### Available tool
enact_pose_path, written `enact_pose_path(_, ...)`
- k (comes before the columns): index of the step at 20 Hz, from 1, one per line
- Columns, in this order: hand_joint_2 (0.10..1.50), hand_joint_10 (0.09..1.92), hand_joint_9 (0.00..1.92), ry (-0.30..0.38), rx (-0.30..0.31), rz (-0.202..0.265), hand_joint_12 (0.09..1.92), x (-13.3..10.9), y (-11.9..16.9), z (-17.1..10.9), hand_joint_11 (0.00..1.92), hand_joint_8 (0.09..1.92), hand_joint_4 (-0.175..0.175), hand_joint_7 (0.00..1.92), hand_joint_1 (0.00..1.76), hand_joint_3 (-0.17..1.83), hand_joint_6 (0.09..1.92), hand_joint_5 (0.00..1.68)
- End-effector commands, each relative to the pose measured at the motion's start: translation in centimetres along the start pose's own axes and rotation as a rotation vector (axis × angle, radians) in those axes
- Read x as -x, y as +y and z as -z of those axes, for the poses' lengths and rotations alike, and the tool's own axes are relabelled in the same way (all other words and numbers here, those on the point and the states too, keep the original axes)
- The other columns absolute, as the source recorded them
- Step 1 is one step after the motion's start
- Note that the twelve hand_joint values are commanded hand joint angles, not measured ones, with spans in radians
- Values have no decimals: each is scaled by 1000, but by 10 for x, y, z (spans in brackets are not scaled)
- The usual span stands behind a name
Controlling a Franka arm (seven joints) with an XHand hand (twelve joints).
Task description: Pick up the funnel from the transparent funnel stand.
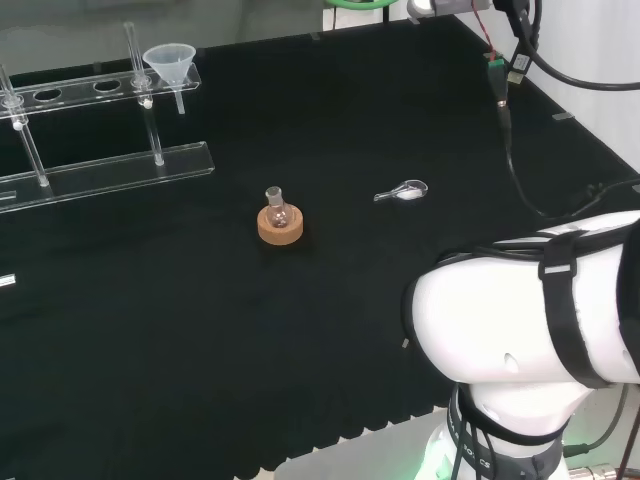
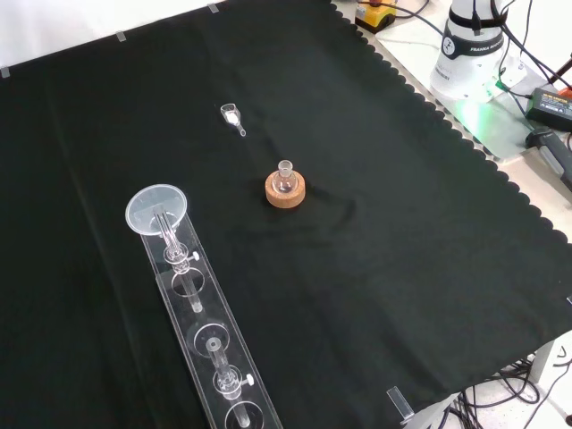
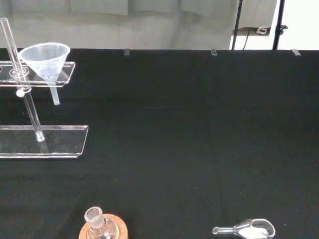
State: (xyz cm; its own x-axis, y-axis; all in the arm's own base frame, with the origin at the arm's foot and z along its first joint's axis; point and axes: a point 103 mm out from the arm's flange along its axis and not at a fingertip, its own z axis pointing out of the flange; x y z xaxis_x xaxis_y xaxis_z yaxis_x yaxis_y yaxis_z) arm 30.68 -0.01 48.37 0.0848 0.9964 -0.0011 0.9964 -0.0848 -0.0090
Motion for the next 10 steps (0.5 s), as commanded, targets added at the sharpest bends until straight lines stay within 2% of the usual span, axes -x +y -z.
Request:
enact_pose_path(1, 710, 423, 0, 3, 15, -7, 1368, 1, -1, 3, 0, 87, 3, 0, 207, 413, 87, 0)
enact_pose_path(3, 769, 420, 0, 16, 26, -7, 1402, 1, -2, 4, 0, 87, 4, 0, 193, 287, 87, 0)
enact_pose_path(7, 792, 396, 0, 39, 31, -1, 1400, 1, 1, -1, 0, 87, 10, 0, 159, 211, 87, 0)
enact_pose_path(10, 793, 261, 0, 68, 87, 26, 1348, -5, 9, -12, 0, 87, 16, 0, 128, 173, 87, 0)
